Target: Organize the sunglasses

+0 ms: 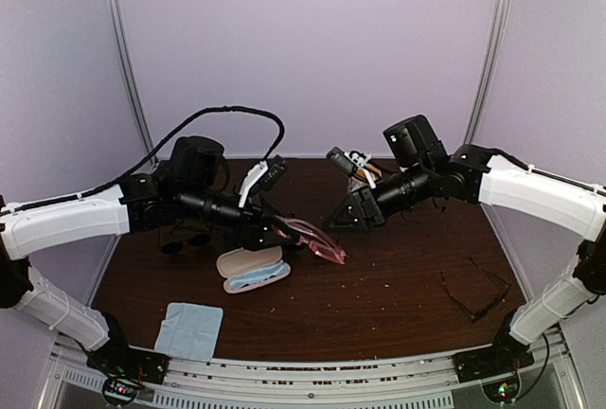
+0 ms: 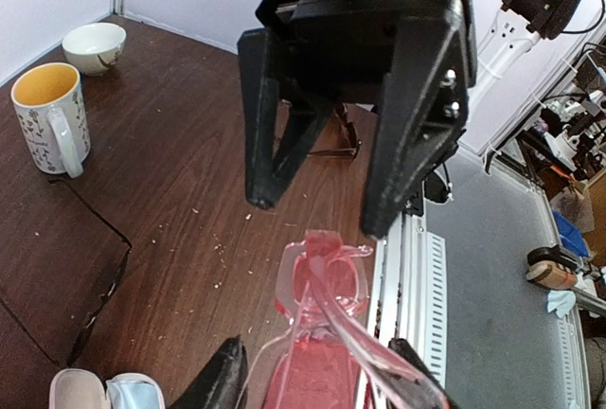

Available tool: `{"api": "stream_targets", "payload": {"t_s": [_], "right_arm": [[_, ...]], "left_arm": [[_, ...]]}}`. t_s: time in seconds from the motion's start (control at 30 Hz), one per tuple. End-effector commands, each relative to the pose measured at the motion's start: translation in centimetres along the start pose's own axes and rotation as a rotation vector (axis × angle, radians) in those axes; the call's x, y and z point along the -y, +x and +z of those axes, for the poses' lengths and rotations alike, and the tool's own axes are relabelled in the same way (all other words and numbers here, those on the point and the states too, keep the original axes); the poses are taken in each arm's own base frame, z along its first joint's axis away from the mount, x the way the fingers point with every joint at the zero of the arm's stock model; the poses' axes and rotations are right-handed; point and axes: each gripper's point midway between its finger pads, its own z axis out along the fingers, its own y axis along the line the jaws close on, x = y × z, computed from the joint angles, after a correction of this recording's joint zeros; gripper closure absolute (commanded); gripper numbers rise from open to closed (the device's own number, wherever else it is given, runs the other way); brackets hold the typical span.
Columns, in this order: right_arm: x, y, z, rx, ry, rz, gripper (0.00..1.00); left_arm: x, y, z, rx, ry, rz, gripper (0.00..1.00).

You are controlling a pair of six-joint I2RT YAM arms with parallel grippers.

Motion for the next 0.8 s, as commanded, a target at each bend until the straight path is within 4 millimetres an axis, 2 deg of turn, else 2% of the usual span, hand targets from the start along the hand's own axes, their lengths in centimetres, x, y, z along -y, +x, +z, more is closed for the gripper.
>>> {"api": "stream_targets", "payload": {"t_s": [0.0,0.27,0.37,0.53,0.67,0.77], "right_arm": [[-2.3,-0.1,0.7,-0.024,-0.091,-0.051,0.48],[-3.6,0.6,2.6,-0.07,-0.148,-0.064,0.53],[-3.8,0.7,3.0,-0.078,-0.156,-0.067,0.61],[-3.9,0.9,3.2,-0.08,-0.166,-0.072,0.81],[-4.1,1.0,3.2,-0.08,-0.172,-0.077,0.9],[-4.3,1.1,3.1,-0.082,-0.172,-0.085,0.93]], "left_arm": [[1.3,-1.3,0.2,0.027,0.075,0.028,0.82],[1.5,-1.1,0.4,0.022,0.1,0.009,0.82],[1.6,-1.0,0.4,0.019,0.105,0.002,0.82],[1.5,-0.9,0.5,0.015,0.104,-0.007,0.83],[1.5,-0.9,0.5,0.016,0.105,-0.016,0.82],[1.5,-1.0,0.5,0.017,0.107,-0.026,0.76]]}}
